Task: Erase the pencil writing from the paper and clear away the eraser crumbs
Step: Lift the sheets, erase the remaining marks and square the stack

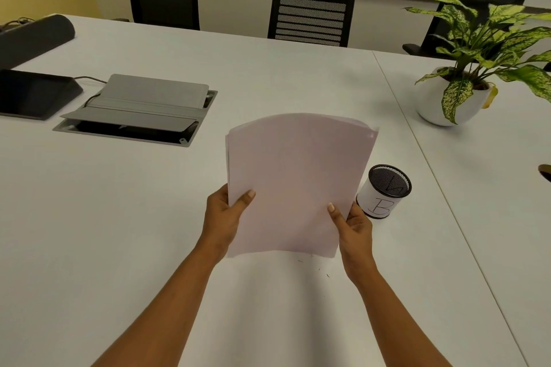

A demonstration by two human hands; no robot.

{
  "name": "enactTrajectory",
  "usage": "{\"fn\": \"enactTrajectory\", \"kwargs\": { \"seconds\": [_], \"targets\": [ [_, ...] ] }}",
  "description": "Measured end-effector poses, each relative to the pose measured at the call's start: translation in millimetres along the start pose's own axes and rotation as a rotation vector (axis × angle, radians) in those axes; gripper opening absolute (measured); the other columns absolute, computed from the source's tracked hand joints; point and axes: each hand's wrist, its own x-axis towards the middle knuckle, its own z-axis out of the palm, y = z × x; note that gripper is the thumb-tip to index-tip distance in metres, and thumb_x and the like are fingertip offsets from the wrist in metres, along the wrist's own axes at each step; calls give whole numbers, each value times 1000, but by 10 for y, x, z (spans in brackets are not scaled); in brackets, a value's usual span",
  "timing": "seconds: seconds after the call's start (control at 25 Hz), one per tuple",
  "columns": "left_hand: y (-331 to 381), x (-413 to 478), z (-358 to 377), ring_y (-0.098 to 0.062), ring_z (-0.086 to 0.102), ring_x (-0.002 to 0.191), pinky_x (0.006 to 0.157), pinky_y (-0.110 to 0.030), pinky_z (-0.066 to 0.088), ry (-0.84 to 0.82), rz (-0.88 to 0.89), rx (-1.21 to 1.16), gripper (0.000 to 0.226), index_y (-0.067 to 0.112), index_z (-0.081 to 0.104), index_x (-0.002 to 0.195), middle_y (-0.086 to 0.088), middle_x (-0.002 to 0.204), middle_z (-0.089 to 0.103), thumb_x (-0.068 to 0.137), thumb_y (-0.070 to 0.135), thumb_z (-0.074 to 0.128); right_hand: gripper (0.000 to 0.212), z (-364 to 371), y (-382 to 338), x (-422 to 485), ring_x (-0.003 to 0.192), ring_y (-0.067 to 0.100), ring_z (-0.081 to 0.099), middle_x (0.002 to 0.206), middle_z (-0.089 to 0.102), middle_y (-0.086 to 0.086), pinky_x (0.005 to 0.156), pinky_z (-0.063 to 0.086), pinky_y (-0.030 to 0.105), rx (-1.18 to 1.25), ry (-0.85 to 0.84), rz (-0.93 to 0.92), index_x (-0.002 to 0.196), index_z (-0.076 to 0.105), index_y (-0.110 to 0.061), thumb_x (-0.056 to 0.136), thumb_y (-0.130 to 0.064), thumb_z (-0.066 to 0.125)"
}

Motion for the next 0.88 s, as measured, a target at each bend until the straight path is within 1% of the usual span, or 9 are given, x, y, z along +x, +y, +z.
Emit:
{"fn": "enactTrajectory", "kwargs": {
  "seconds": [0.12,0.24,0.4,0.52,0.6,0.68,0.76,0.8,0.88],
  "targets": [
    [-58,29,-23,-8,67,78,59,-14,51,2,-22,51,11,25,63,93,10,85,69,84,18,63,19,9,0,47,95,14,67,98,73,-10,81,54,28,-11,-18,-3,101,66,-28,85,-20,60],
    [16,132,-70,-3,68,74,58,-12,51,27,6,28,12,24,63,93,13,81,70,85,15,63,19,55,-37,111,96,14,66,101,72,-5,83,55,26,-31,-76,-20,103,65,-27,85,-22,61],
    [194,338,-232,0,67,73,61,-15,52,60,36,22,15,23,62,94,10,87,69,86,12,62,21,80,55,128,99,16,65,106,70,0,86,51,29,-114,-149,86,100,62,-29,89,-12,55],
    [212,489,-356,-13,64,91,79,-28,52,67,30,59,30,17,56,114,-5,108,65,86,7,60,23,169,198,106,100,20,63,109,67,5,87,49,32,-153,-167,162,103,59,-24,91,-7,49],
    [144,581,-441,-23,57,110,96,-39,46,106,-9,95,46,15,45,130,-11,124,58,87,3,58,24,299,270,133,97,20,62,107,65,4,84,48,30,-151,-127,212,102,58,-22,91,-4,47],
    [9,639,-543,-26,49,122,103,-41,40,173,-86,127,52,19,39,135,-14,132,52,88,7,58,24,469,331,196,92,20,60,102,64,3,78,47,26,-176,-108,278,101,58,-20,90,-2,46],
    [-179,615,-646,-26,48,121,99,-36,41,228,-166,138,52,20,40,135,-14,134,49,88,10,60,24,635,399,262,88,20,57,95,62,1,73,44,24,-227,-102,354,104,58,-14,89,0,46],
    [-289,590,-699,-26,50,118,96,-34,41,259,-207,151,52,19,40,134,-15,133,49,87,10,60,25,714,446,298,91,21,56,97,60,0,75,43,25,-257,-98,394,110,57,-10,89,0,46],
    [-485,521,-793,-28,53,111,92,-34,42,362,-291,211,49,14,44,132,-17,130,52,86,8,62,35,836,543,349,104,24,53,113,56,3,89,41,29,-322,-84,475,125,48,-5,90,-2,47]
  ]
}}
